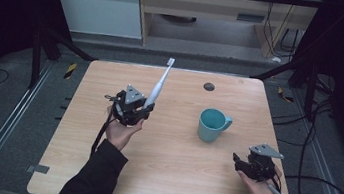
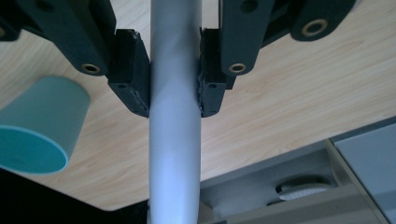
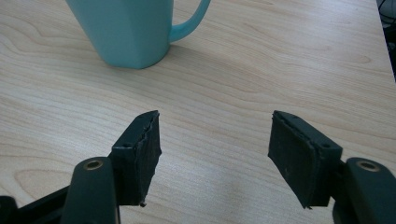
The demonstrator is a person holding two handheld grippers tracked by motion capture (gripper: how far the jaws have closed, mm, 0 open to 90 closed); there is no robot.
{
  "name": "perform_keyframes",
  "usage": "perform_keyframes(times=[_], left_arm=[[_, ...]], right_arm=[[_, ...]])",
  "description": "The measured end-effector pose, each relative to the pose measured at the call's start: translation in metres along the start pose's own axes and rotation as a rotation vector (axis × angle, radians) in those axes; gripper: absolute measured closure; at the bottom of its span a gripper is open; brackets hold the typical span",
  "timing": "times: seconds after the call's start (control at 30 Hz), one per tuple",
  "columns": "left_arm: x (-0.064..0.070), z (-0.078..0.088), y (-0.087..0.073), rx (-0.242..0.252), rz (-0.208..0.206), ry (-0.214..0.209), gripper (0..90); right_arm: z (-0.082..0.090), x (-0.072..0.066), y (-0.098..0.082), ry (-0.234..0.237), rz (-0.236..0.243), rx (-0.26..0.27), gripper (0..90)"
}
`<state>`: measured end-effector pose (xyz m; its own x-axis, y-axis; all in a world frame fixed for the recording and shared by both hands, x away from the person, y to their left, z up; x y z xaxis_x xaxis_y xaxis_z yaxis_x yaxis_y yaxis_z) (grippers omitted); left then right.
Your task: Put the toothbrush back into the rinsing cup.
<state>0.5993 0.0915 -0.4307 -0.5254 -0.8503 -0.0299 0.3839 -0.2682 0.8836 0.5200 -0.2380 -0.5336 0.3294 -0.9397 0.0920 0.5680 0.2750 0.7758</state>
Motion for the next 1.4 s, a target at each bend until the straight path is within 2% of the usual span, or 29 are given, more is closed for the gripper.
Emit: perform_keyframes(times=[0.2,0.43,0.5,0.73,1.1,1.4], left_arm=[[0.015,-0.009,0.013,0.070,0.010,0.021,65.9],[0.029,-0.026,0.019,0.097,0.047,0.032,65.9],[0.033,-0.032,0.022,0.108,0.068,0.027,65.9],[0.041,-0.045,0.031,0.131,0.104,0.004,65.9],[0.057,-0.054,0.050,0.204,0.119,0.017,65.9],[0.078,-0.067,0.057,0.219,0.120,-0.001,65.9]], right_arm=[[0.000,0.000,0.000,-0.001,0.003,0.000,33.0],[-0.001,-0.001,-0.001,0.002,-0.002,-0.003,31.8],[-0.002,-0.001,-0.001,0.001,-0.001,-0.005,31.5],[-0.002,-0.001,-0.001,0.004,-0.009,-0.004,31.1],[-0.002,-0.001,0.000,0.002,-0.006,0.005,30.3],[-0.002,0.001,0.001,0.000,-0.006,0.011,29.7]])
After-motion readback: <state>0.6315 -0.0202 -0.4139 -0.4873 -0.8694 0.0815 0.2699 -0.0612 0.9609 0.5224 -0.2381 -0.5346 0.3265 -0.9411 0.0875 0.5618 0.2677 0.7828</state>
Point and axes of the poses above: each handheld gripper's, and its own axes: z roughly backward along the jaws, y roughly out of its top, x roughly to its right, the point moved 10 cm from there along -z, roughly forward along the jaws, and after that the axes turned 2 degrees about z, right-handed, at the moved point
